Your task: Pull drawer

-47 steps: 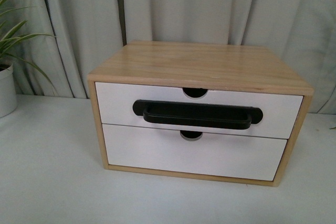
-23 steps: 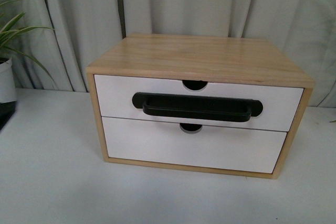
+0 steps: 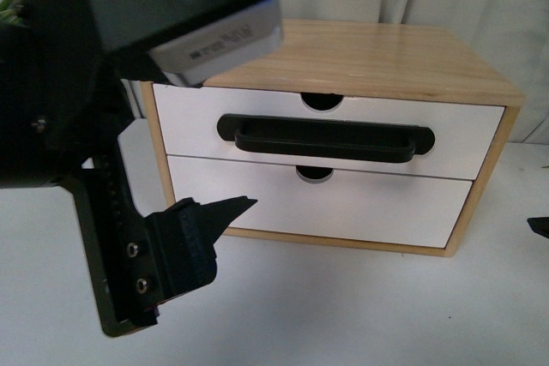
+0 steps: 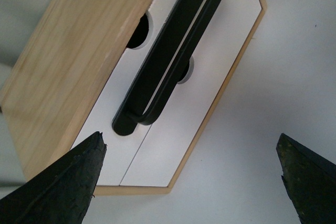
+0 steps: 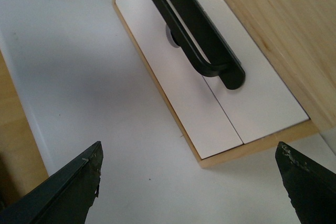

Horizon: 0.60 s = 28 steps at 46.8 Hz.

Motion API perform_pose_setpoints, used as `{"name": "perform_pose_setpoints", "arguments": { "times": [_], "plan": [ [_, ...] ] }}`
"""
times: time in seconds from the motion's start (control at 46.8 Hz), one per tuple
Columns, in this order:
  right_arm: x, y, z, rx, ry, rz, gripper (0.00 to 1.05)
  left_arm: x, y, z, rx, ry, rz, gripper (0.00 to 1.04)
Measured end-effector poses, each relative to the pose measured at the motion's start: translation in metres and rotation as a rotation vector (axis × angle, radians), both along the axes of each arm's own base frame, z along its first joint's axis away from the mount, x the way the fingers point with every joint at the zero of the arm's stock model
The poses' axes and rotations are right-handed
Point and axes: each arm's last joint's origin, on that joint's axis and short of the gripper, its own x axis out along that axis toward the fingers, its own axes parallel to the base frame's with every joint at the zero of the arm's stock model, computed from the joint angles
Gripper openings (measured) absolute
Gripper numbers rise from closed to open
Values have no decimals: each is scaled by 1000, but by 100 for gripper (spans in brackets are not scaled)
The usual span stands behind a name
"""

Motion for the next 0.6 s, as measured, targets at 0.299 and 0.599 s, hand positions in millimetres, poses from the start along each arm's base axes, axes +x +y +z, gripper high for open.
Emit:
{"name": "perform_pose_setpoints", "arguments": {
  "times": [0.299,0.599],
  "plan": [
    [34,16,-8,-127,-56,129,96,28,-19,-20,234,41,-136,99],
    [54,36,-13,-171,-126,209,96,52,-31,-17,311,7,-200,99]
  ]
}}
